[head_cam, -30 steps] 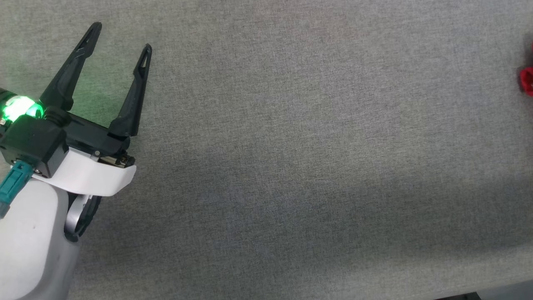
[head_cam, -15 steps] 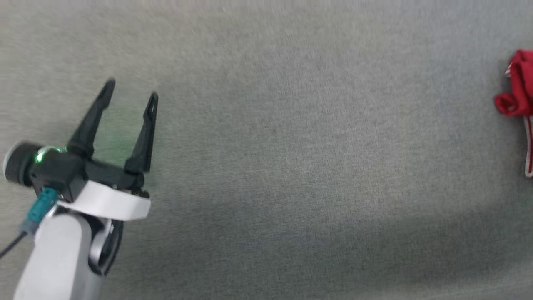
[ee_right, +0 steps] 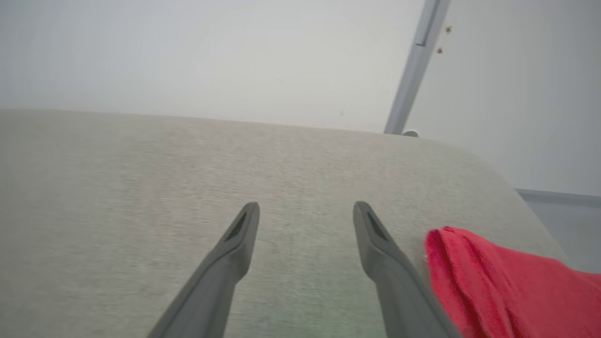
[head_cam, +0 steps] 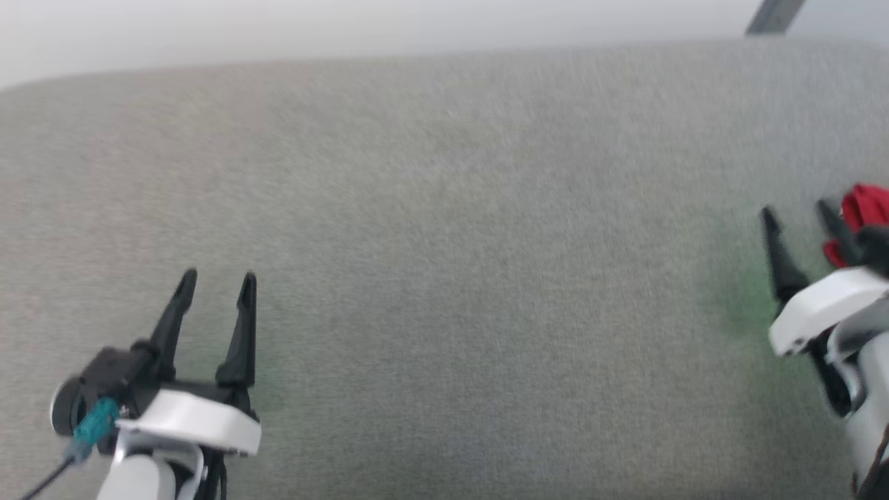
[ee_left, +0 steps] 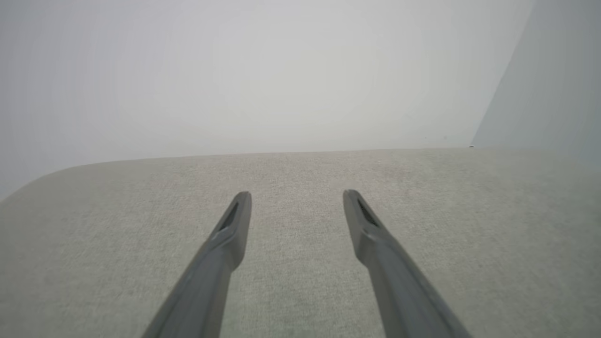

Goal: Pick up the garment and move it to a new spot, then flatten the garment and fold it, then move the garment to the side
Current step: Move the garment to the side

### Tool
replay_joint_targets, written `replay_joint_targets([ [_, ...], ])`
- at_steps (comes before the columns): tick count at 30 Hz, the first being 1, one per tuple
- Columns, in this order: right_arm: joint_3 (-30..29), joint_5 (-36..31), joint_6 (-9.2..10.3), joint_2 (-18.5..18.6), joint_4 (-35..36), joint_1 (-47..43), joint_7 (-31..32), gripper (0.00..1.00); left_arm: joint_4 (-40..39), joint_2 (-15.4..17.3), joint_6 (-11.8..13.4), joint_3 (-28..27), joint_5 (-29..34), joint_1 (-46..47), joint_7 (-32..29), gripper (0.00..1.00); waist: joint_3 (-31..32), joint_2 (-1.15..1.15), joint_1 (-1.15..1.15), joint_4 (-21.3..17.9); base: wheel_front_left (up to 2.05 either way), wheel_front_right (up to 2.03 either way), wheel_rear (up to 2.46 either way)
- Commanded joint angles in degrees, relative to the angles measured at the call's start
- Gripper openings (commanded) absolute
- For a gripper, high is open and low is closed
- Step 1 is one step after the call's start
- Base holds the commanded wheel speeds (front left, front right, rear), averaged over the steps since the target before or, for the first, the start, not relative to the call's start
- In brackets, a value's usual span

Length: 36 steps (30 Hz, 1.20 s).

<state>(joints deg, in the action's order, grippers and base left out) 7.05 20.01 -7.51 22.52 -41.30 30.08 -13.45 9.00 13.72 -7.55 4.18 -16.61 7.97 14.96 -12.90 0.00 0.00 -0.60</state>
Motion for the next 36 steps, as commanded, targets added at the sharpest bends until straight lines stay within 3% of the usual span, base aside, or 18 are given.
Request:
replay_joint_targets([
  [1, 0.50, 0.65, 0.04, -0.23, 1.59, -2.05, -0.83, 1.00, 0.24, -0.53, 0.15, -0.66, 0.29, -1.69, 0.31, 1.00, 3.65, 0.00, 0.00, 2.33, 0.00, 0.00, 0.00],
  [8, -1.55, 2.72, 0.04, -3.93, 12.19, -11.37, -1.76, 1.00, -0.04, -2.36, 0.16, -3.83, 0.15, -6.54, 0.31, 1.00, 7.88, 0.00, 0.00, 3.50, 0.00, 0.00, 0.00],
  [20, -10.26, -2.01, 0.04, -10.69, 28.88, -27.64, -1.77, 1.00, -2.43, -3.45, 0.15, -4.51, 0.24, -12.37, 0.31, 1.00, 12.49, 0.00, 0.00, 4.60, 0.00, 0.00, 0.00],
  [36, -14.82, -4.22, 0.04, -15.25, 38.20, -35.30, -0.17, 1.00, -5.20, -2.87, 0.15, -3.65, -0.45, -15.38, 0.30, 1.00, 13.36, 0.00, 0.00, 4.39, 0.00, 0.00, 0.00],
])
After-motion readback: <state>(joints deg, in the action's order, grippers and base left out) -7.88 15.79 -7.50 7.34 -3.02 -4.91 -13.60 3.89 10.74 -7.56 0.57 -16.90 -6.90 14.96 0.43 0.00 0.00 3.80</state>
